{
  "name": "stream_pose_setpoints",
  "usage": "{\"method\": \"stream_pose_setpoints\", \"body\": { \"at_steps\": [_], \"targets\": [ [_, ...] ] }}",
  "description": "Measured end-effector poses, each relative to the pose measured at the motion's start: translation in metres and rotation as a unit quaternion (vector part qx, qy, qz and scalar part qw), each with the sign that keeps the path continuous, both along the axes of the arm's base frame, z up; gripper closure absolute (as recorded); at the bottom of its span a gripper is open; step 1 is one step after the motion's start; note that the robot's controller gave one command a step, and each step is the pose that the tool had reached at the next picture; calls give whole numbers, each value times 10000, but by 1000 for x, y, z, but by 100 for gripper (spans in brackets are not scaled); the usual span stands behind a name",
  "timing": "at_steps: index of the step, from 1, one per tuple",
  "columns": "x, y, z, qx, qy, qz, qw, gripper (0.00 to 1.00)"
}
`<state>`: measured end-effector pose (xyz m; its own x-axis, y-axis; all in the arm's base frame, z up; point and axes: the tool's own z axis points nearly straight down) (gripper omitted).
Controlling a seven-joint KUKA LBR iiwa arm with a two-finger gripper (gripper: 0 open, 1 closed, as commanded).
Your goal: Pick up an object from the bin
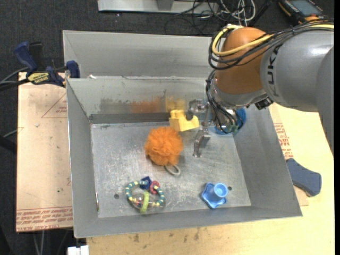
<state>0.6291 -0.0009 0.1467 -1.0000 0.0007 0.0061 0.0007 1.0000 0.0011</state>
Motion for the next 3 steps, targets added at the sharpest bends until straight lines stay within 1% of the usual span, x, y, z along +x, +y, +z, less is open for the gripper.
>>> {"method": "stream_pose_setpoints", "body": {
  "at_steps": [1,2,3],
  "targets": [
    [2,0,5,0,-37,0,10000,0],
    [24,34,-73,5,-64,-128,9999,100],
    [24,34,-73,5,-63,-128,9999,100]
  ]
}}
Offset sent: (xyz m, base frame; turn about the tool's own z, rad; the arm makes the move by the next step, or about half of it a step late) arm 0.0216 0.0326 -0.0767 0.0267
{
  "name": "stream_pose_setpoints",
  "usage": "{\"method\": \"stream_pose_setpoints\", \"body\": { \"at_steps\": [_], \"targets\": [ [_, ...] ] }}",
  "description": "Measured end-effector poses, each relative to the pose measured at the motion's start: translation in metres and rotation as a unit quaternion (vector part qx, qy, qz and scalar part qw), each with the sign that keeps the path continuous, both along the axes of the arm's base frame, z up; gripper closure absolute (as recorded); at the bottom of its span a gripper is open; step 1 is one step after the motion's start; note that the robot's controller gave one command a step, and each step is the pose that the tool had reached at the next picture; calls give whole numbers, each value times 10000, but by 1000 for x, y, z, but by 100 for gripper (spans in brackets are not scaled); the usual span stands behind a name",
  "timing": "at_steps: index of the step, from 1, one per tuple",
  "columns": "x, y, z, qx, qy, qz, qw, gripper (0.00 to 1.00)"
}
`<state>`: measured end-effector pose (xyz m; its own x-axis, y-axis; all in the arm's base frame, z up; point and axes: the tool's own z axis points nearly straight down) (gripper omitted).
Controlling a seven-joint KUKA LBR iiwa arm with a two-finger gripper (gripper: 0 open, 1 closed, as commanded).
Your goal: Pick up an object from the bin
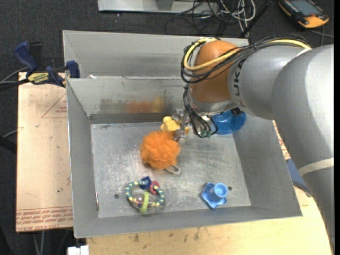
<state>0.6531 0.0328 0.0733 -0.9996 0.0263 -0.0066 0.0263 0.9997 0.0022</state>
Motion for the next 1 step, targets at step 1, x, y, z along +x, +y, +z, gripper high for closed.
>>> {"method": "stream_pose_setpoints", "body": {
  "at_steps": [1],
  "targets": [
    [-16,31,151,-1,6,56,10000,100]
  ]
}}
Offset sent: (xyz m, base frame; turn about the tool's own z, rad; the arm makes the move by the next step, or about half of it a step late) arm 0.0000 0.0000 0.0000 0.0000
